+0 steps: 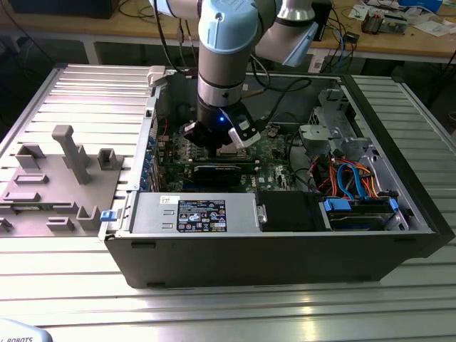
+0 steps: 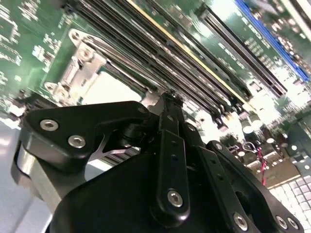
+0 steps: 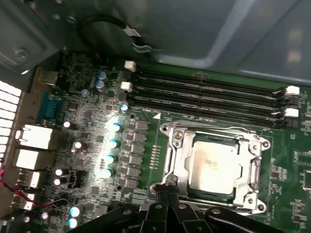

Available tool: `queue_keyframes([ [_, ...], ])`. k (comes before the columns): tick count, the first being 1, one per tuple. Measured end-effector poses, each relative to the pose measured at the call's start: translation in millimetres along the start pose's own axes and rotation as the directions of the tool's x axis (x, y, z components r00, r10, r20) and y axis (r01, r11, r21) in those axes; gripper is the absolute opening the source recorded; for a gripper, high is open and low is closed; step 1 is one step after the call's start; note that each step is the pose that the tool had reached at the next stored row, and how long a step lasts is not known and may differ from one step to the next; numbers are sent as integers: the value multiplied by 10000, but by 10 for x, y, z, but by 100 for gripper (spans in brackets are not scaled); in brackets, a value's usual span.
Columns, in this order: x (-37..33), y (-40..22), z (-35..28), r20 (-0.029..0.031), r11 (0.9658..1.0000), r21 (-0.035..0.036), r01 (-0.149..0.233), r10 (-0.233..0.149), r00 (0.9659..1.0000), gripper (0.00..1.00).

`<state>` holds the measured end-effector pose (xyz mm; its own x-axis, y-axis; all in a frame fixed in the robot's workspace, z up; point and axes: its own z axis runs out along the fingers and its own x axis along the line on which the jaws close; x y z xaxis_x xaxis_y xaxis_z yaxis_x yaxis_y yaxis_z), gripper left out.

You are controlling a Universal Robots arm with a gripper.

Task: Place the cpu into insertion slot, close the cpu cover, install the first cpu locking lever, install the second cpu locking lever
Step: 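Install the second cpu locking lever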

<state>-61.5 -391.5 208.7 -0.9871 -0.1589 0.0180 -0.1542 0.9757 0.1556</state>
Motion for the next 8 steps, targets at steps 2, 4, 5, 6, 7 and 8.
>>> queue_keyframes([
  [2, -85, 16, 10, -72, 10000, 69, -11, 12, 10000, 11],
  [4, -145, 36, 18, -114, 9999, 123, -20, 21, 9999, 11],
  [5, -193, 56, 25, -146, 9998, 193, -24, 27, 9999, 11],
  [6, -238, 75, 31, -173, 9996, 265, -30, 35, 9998, 11],
  [7, -313, 110, 41, -217, 9992, 397, -37, 45, 9998, 11],
  [8, -356, 135, 46, -242, 9988, 492, -43, 55, 9997, 11],
])
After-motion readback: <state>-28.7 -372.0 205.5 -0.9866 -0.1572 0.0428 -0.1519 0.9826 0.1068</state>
